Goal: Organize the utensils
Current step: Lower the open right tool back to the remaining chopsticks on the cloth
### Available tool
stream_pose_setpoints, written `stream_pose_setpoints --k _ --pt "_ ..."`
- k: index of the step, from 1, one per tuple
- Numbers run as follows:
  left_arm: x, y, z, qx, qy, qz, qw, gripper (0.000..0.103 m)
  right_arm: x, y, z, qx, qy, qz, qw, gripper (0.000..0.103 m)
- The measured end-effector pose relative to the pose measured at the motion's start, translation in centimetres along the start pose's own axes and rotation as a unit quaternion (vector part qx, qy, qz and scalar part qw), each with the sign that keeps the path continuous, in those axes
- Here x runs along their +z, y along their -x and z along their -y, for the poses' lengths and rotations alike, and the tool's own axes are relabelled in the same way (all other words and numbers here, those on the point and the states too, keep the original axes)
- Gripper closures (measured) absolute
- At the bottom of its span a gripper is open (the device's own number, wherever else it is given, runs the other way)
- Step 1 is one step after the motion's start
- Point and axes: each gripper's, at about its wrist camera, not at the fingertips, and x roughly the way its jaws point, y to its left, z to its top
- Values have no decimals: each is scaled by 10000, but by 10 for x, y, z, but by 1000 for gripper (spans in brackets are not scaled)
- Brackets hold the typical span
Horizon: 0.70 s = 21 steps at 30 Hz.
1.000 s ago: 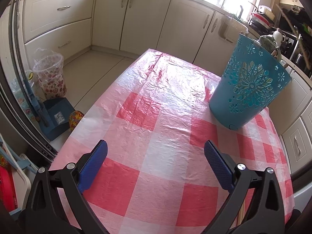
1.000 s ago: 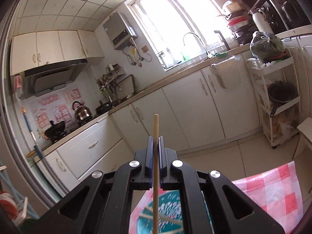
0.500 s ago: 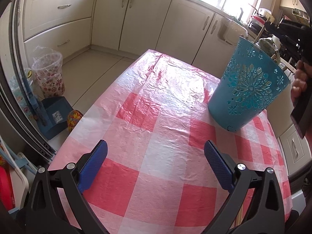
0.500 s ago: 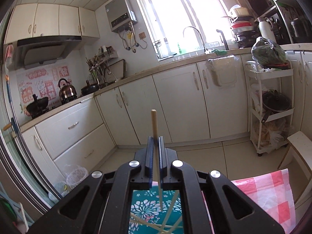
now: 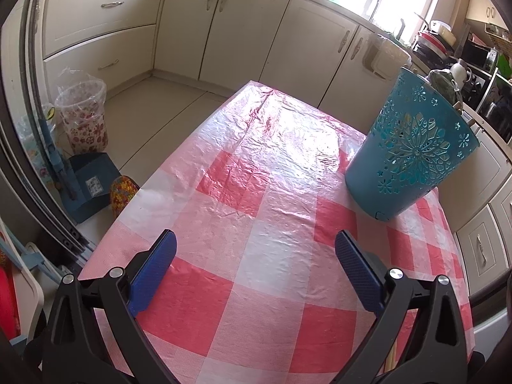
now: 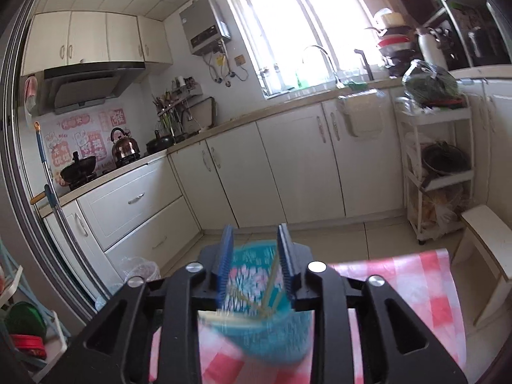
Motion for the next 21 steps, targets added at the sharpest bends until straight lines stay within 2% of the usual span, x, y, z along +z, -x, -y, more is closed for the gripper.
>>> stream_pose_setpoints --k 2,3,6,8,12,14,21 --pt "0 0 1 14 -13 0 10000 8 -28 14 -2 -37 -36 -393 9992 71" --pt "0 0 1 16 -16 5 10000 8 -50 16 -5 -74 17 -781 9969 71" --pt "-1 1 1 1 -5 15 10000 8 -111 13 -11 -107 61 -1760 9843 75" --pt "-1 1 0 1 14 2 10000 8 -142 7 -10 -132 -70 -2171 9760 75" --pt "-1 -3 3 120 -41 -113 9999 8 -166 -4 -8 -406 -183 -2413 9694 76" --pt "-1 -5 5 228 -94 -149 9996 8 -171 -12 -8 -477 -209 -2579 9648 79" --pt "-1 -8 11 459 -233 -242 9984 8 -178 -26 -20 -695 207 -2831 9564 79"
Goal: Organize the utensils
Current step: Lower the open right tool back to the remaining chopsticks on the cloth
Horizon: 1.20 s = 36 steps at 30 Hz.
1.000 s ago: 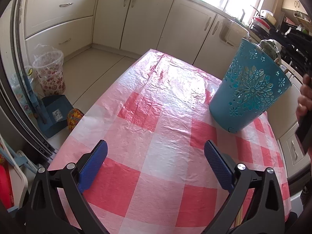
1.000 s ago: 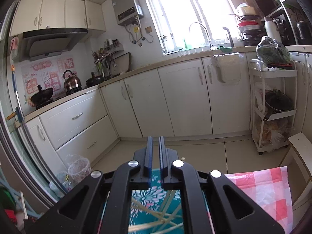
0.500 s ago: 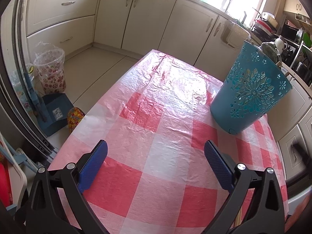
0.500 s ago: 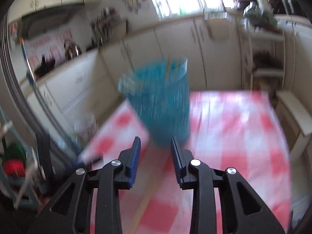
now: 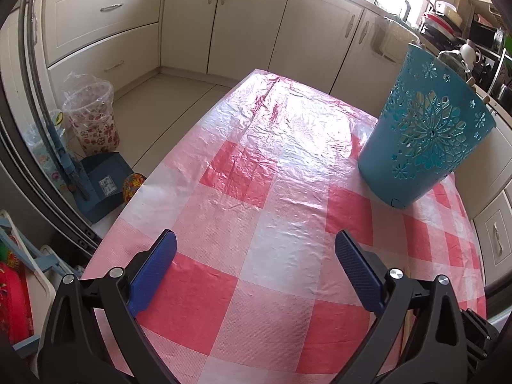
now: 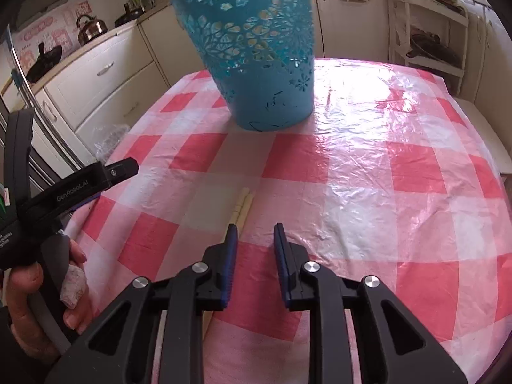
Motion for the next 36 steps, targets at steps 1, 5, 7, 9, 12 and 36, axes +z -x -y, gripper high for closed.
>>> stream_pose_setpoints --k 1,5,7,9,12,36 --pt "0 0 0 25 3 -19 10000 8 -4 -1 -2 -2 60 0 10000 79" --pt "2 2 -8 30 176 2 9998 8 -6 -2 -3 174 -3 34 9998 79" --pt "2 4 -13 42 315 8 9995 8 -8 -3 -5 125 76 38 9999 79" --pt "0 11 -20 63 430 85 9990 8 -8 -2 -9 -62 257 39 9996 79" --pt "-7 23 -29 -7 510 148 9986 8 -7 -2 -2 -234 224 10 9995 88" --pt "-54 33 106 -593 -1859 -584 9790 11 -23 20 39 147 -214 85 9996 98"
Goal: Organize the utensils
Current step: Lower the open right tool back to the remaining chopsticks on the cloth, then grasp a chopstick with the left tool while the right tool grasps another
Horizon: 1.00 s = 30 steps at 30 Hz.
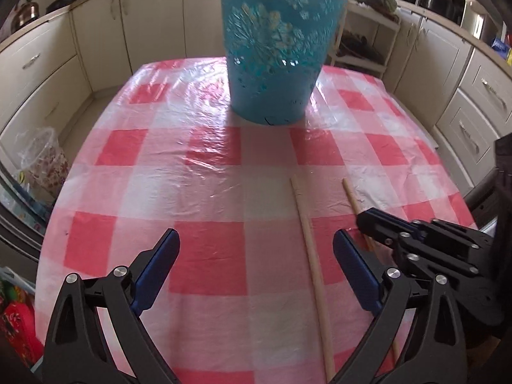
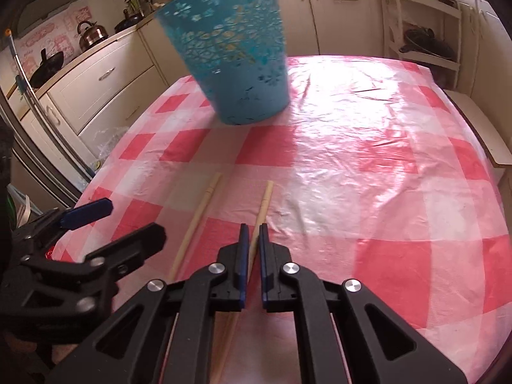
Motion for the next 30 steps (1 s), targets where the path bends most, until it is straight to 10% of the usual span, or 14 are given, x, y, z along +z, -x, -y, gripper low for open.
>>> stream_pose_setpoints --k 5,10,18,30 --pt "1 -23 24 224 -324 -313 9987 29 2 3 17 71 -258 17 9996 98" --pt "1 -18 47 -98 -759 -198 9969 98 3 2 17 42 -220 -17 9997 98" --pt "-7 5 13 -579 -77 -47 9983 98 1 3 14 -32 -75 22 10000 97" --pt "45 152 -41 -1377 530 1930 9700 98 0 3 15 -45 -100 55 9999 97"
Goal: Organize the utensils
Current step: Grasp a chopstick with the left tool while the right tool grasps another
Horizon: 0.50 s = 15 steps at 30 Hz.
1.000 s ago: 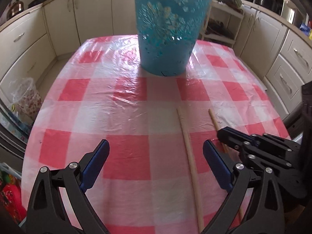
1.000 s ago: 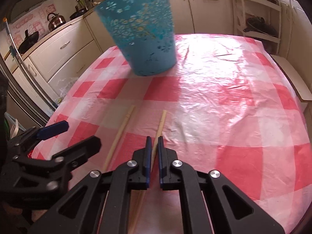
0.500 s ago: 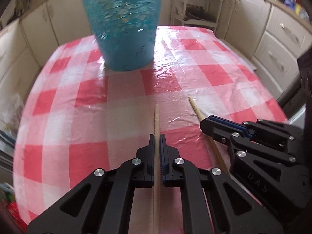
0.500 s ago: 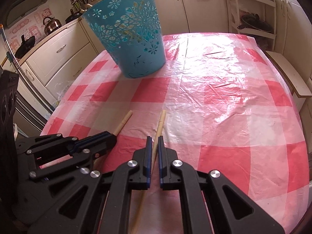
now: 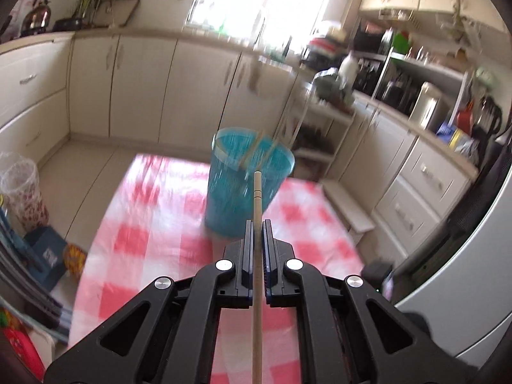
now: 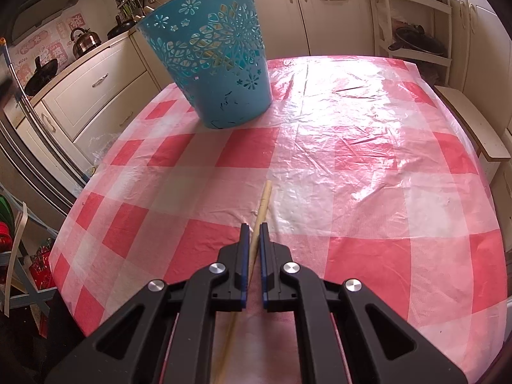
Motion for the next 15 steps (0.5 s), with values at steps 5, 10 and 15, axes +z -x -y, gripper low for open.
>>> stream_pose_setpoints --k 5,10,15 --pt "53 -6 9 -153 -74 503 9986 98 0 0 2 72 -72 6 9999 97" --pt "103 -40 17 -312 55 813 9962 98 0 0 5 173 -153 -2 9997 97" --pt "144 -85 21 -220 69 1115 9935 98 0 0 9 296 -257 -16 9992 97"
